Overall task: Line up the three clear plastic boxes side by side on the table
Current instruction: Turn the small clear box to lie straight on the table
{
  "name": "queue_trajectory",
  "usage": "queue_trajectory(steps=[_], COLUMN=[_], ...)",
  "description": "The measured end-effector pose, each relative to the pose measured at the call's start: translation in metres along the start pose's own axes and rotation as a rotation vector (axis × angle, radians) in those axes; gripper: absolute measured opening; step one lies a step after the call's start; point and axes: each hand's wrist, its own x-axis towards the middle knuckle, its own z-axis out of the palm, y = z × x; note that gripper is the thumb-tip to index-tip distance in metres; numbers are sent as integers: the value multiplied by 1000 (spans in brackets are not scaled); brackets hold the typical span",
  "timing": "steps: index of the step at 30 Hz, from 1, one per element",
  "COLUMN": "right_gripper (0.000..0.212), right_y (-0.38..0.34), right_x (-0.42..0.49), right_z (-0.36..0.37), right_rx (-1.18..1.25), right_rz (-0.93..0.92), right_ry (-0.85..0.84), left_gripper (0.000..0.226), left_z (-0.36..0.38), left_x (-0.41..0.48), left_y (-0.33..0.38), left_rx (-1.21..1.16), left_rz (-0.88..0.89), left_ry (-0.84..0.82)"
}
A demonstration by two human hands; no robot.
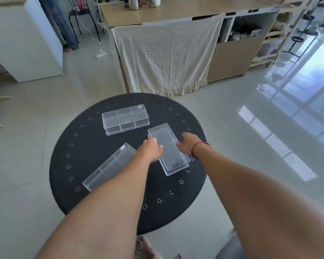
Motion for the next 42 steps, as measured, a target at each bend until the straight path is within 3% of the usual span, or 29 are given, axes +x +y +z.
queue_trajectory(steps=[5, 10, 22, 25, 29, 32, 35, 37, 39, 42], right_gripper=[35, 43, 56, 50, 28, 24, 43, 71, 85, 77], right_y=[15, 26, 40, 43, 47, 43, 38, 42, 49, 51], right_x=[9, 18, 29, 26, 29, 35, 37, 35, 34, 33], right_z=[24, 39, 41, 37, 28, 22, 19, 17, 13, 2], right_rx=[52, 62, 186, 198, 167, 325, 437, 330, 102, -253], right_rz=[69, 78, 132, 130, 100, 149, 196, 123, -52, -219], right_ry=[-110, -114, -138, -144, -121, 4, 155, 299, 345, 99], left_gripper=[50, 66, 63, 66, 93, 81, 70, 70, 69, 62], left_z=[37, 59, 66, 60, 46, 38, 41, 46, 49, 51], left_x=[19, 30, 30, 31, 37, 37, 31, 28, 26, 25], left_y=[-8, -10, 0, -1, -1, 1, 0, -2, 0, 2], left_rx=[-168, -330, -600, -552, -412, -152, -20, 31, 94, 218], left_rz=[-143, -239, -219, -154, -91, 66, 178, 233, 312, 416], left_ry=[-97, -158, -97, -66, 24, 83, 111, 158, 193, 227])
